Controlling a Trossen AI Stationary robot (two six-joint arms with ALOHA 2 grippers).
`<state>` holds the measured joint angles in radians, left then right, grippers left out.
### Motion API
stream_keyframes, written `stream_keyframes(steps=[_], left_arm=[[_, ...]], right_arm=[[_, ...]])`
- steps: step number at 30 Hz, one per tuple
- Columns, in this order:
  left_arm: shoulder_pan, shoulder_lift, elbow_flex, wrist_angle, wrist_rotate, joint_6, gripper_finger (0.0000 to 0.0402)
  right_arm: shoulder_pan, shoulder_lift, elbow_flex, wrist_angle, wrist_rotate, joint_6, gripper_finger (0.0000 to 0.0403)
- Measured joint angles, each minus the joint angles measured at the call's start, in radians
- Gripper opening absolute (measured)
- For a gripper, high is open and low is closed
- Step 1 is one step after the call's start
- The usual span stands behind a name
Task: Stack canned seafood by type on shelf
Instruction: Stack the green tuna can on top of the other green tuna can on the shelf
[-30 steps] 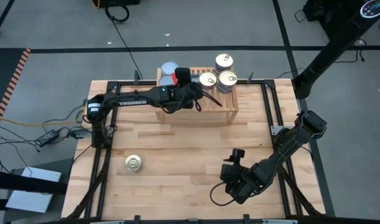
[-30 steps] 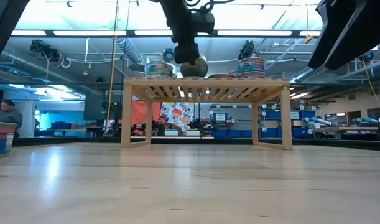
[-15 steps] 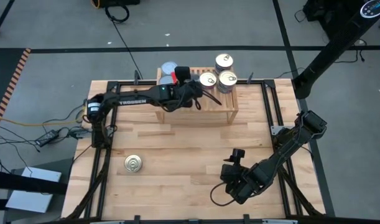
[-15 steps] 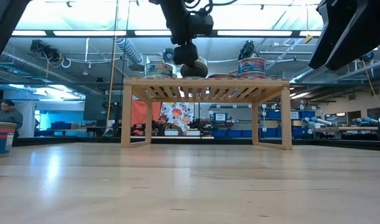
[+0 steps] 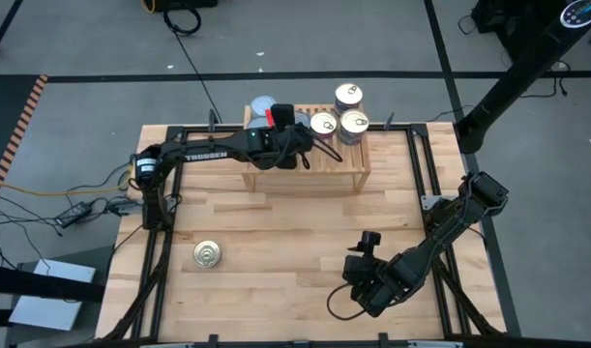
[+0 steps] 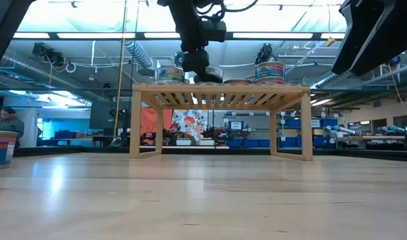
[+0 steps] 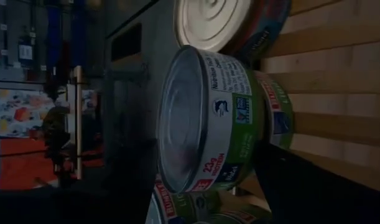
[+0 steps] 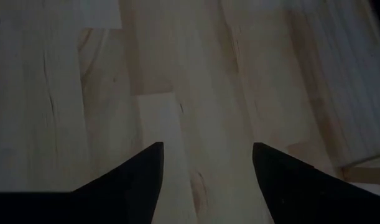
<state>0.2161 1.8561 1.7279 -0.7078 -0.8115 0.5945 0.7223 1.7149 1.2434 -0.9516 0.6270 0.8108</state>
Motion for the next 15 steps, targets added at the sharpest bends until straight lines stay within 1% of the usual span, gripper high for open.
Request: stream_keyframes(steps=[7,9,15], left_arm=[[0.009,0.0,0.004,-0.024,0.003,-0.005,0.0263],[0.016,0.0,0.023,-0.071,0.01,-0.038,0.0263],[0.041,-0.001,0.097,-0.149,0.078,-0.131,0.0263]], right_arm=[[0.0,0.0,0.0,0.0,-0.024,0.001,0.0256],[0.0,0.0,0.0,0.0,-0.026,0.001,0.0255],[0.0,0.0,0.0,0.001,-0.027,0.0,0.0256]])
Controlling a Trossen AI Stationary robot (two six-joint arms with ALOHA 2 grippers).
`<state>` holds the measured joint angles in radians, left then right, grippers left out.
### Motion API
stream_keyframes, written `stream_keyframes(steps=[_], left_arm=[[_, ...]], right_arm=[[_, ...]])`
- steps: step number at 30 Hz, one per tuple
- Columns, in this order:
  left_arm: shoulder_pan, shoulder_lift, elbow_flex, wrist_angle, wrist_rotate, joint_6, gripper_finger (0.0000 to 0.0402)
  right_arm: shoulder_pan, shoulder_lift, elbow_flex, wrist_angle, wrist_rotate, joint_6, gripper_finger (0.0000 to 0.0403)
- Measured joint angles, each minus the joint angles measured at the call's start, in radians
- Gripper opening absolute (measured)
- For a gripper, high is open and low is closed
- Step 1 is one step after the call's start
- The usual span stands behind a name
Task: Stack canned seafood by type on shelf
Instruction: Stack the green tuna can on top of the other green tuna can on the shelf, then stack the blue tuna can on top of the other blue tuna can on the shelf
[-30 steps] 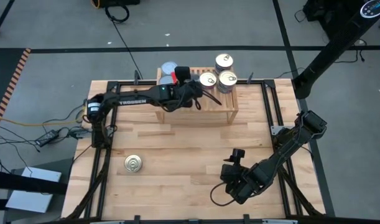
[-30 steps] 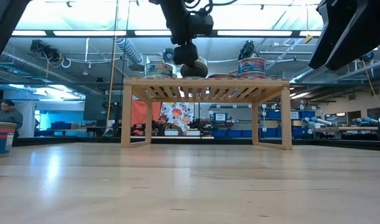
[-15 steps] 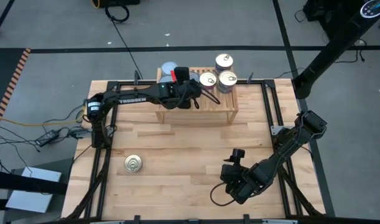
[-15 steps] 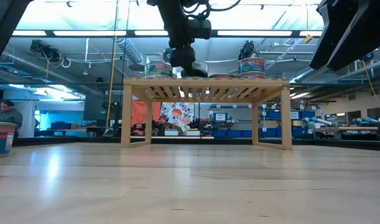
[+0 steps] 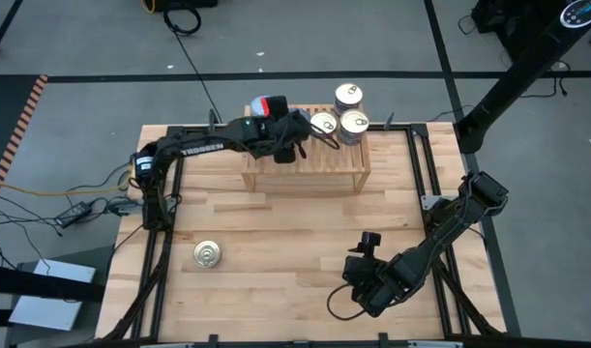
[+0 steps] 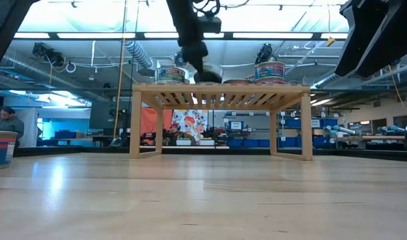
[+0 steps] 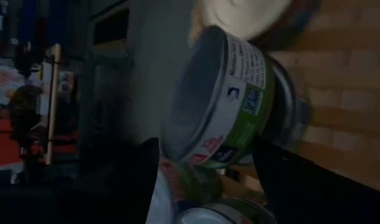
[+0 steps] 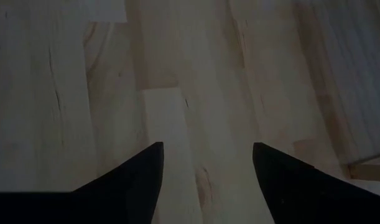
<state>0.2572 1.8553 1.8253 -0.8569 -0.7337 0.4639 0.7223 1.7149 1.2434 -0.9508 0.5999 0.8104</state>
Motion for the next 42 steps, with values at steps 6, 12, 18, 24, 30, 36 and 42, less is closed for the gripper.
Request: stream_keyframes(steps=[6,12,18,24,30,36,42], left_arm=[[0.006,-0.001,0.038,-0.027,0.04,-0.009,0.0263],[0.02,-0.001,0.036,-0.075,0.058,-0.043,0.0262],[0.0,0.0,0.068,-0.075,0.096,-0.051,0.0243],[-0.069,-0.004,0.084,-0.074,0.208,-0.074,0.0173],[-0.16,-0.007,0.085,-0.07,0.332,-0.049,0.005],[-0.249,-0.007,0.031,-0.065,0.545,-0.025,0.0009],[-0.334,-0.02,-0.115,0.122,0.546,-0.021,0.0003]], right_arm=[[0.0,0.0,0.0,0.002,-0.009,0.0,0.0255],[0.0,0.0,0.0,0.004,-0.017,-0.001,0.0256],[0.0,0.0,0.0,0.004,-0.018,-0.001,0.0253],[0.0,0.0,0.0,0.004,-0.026,0.002,0.0232],[0.0,0.001,-0.05,0.069,-0.009,-0.027,0.0176],[-0.012,0.001,-0.098,0.169,0.022,-0.028,0.0093],[-0.013,0.001,-0.147,0.345,0.089,-0.13,0.0009]])
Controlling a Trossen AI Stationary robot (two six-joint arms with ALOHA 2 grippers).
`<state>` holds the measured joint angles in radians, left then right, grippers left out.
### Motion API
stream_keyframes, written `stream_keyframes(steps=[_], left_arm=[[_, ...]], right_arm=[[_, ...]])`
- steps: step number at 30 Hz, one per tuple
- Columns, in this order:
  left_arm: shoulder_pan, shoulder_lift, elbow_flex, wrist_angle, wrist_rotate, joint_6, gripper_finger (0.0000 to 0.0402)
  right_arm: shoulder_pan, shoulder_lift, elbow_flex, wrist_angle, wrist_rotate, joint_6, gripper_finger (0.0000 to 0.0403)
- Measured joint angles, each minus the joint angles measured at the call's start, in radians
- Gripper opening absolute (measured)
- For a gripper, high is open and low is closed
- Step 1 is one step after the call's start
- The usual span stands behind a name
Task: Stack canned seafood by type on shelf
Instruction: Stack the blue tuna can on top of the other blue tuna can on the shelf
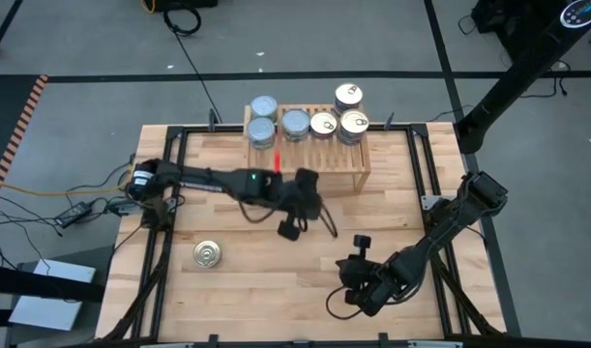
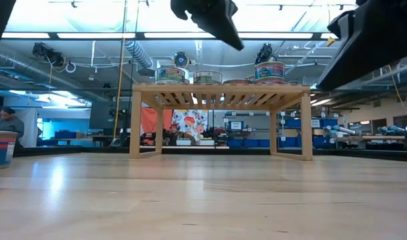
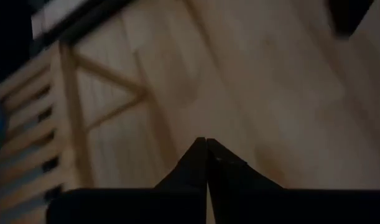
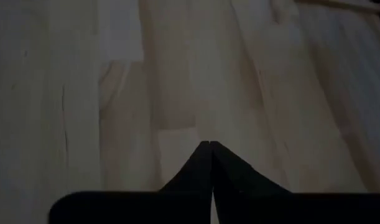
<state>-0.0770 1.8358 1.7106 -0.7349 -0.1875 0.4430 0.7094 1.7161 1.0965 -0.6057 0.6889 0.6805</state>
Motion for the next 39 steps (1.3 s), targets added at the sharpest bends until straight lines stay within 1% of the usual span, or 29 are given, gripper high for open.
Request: stream_keyframes(steps=[5,8,11,16,18,19,22,23,27,29,33,36,39], left_arm=[[-0.037,-0.054,-0.183,0.24,0.045,-0.002,0.0003],[-0.057,-0.103,-0.317,0.383,0.061,-0.008,0.0003],[-0.077,-0.164,-0.432,0.486,0.057,-0.035,0.0003],[-0.125,-0.261,-0.574,0.503,0.042,-0.117,0.0003],[-0.157,-0.303,-0.611,0.496,0.04,-0.17,0.0003],[-0.175,-0.325,-0.623,0.486,0.04,-0.198,0.0003],[-0.229,-0.369,-0.645,0.386,0.038,-0.308,0.0003],[-0.249,-0.379,-0.649,0.364,0.036,-0.347,0.0003],[-0.318,-0.395,-0.654,0.211,0.033,-0.521,0.0003],[-0.351,-0.393,-0.656,0.093,0.025,-0.623,0.0003],[-0.424,-0.386,-0.655,-0.068,0.018,-0.841,0.0003],[-0.509,-0.386,-0.655,-0.11,0.02,-1.011,0.0003],[-0.612,-0.387,-0.655,-0.141,0.011,-1.197,0.0003]], right_arm=[[-0.003,0.0,-0.032,0.065,0.018,-0.005,0.0019],[-0.003,0.0,-0.065,0.141,0.053,-0.007,0.0008],[-0.004,0.0,-0.099,0.215,0.077,-0.011,0.0008],[-0.033,0.0,-0.164,0.349,0.088,-0.022,0.0016],[-0.05,0.0,-0.193,0.417,0.057,-0.017,0.0014],[-0.06,0.0,-0.207,0.438,0.027,-0.013,0.0013],[-0.092,0.0,-0.23,0.497,-0.099,-0.018,0.0012],[-0.1,0.0,-0.235,0.511,-0.124,-0.024,0.0012],[-0.108,0.0,-0.236,0.545,-0.132,-0.083,0.0012],[-0.11,0.0,-0.229,0.553,-0.134,-0.132,0.0012],[-0.118,0.0,-0.229,0.575,-0.137,-0.201,0.0012],[-0.133,0.0,-0.229,0.573,-0.158,-0.235,0.0012],[-0.153,0.0,-0.229,0.573,-0.204,-0.279,0.0012]])
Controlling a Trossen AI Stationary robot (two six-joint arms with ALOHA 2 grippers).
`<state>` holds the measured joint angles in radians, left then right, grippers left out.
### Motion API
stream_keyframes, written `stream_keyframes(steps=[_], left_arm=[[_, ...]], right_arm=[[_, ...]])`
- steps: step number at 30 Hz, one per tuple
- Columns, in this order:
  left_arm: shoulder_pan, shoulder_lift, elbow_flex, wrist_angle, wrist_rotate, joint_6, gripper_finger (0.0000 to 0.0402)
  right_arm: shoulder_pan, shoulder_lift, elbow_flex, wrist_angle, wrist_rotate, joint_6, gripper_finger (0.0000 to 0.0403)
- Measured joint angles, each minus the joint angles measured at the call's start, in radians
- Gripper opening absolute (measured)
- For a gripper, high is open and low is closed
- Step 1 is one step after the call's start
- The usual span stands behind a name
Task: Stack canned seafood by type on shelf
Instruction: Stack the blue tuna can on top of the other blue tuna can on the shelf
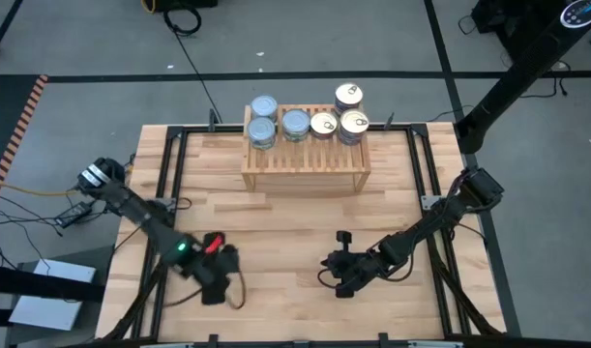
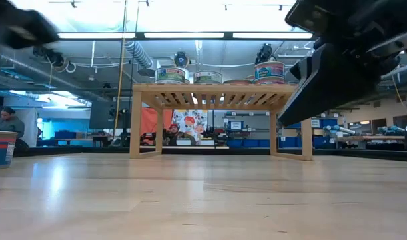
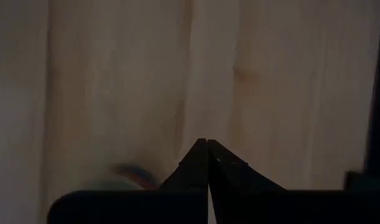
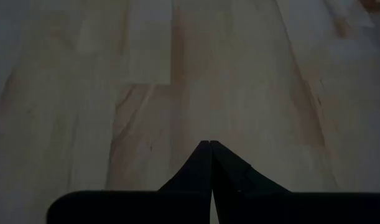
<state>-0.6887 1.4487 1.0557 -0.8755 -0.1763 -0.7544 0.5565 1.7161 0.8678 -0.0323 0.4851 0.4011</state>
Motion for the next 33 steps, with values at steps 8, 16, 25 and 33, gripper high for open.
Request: stream_keyframes(steps=[8,16,25,33], left_arm=[[-0.206,0.001,-0.072,-0.018,-0.049,-0.473,0.0003],[-0.247,0.002,-0.106,-0.219,-0.107,-0.719,0.0003],[-0.204,0.002,-0.15,-0.265,-0.103,-0.743,0.0003],[-0.153,-0.002,-0.256,-0.05,-0.141,-0.675,0.0003]], right_arm=[[-0.059,0.0,0.0,-0.001,-0.012,-0.091,0.0011],[-0.087,0.0,0.0,0.002,-0.012,-0.116,0.0012],[-0.077,0.0,0.001,0.001,-0.016,-0.058,0.0014],[-0.054,0.0,0.001,0.002,-0.017,-0.041,0.0015]])
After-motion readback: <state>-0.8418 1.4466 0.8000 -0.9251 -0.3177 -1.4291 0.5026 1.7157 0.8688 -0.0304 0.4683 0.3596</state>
